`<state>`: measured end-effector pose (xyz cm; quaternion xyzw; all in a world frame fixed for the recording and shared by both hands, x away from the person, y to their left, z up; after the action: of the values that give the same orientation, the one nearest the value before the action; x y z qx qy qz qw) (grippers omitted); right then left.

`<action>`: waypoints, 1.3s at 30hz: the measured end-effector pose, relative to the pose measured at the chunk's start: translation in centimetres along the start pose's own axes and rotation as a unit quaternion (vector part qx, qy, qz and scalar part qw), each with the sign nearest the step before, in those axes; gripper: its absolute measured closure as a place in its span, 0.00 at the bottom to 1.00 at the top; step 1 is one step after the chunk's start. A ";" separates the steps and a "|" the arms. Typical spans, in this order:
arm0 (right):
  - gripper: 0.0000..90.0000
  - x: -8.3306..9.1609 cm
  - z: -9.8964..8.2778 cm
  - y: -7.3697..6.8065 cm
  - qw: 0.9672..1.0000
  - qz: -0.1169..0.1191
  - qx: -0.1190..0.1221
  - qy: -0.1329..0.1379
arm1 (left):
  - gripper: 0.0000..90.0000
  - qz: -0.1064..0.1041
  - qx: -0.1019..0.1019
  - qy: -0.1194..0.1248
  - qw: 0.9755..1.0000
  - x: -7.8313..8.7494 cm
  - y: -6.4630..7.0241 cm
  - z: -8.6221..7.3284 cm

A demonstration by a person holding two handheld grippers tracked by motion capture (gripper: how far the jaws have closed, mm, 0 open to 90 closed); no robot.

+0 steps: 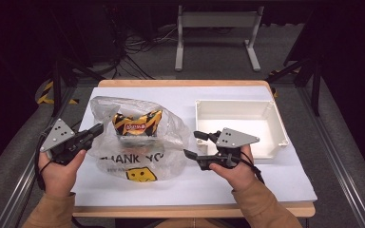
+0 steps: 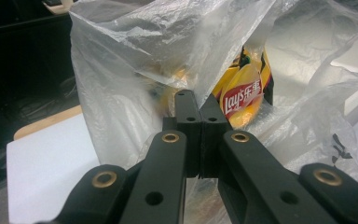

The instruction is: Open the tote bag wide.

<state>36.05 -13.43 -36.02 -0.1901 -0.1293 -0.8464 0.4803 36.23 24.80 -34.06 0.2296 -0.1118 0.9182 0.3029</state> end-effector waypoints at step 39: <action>0.97 -6.1 3.7 3.2 0.996 -0.074 -0.041 -0.007 | 0.99 0.029 0.047 0.001 0.998 -1.7 -3.2 -0.7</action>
<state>42.36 -8.92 -35.34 -0.2057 -0.1110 -0.8828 0.4076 39.12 26.71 -35.32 0.2397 -0.0751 0.9309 0.2652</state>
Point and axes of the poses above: each handheld gripper's, and its own axes: x roughly backward along the jaws, z roughly out of its top, y roughly to its right, the point moved 3 cm from there along -x, roughly forward along the jaws, and after that the axes turned 12 degrees about -y, right-handed, at the moved point
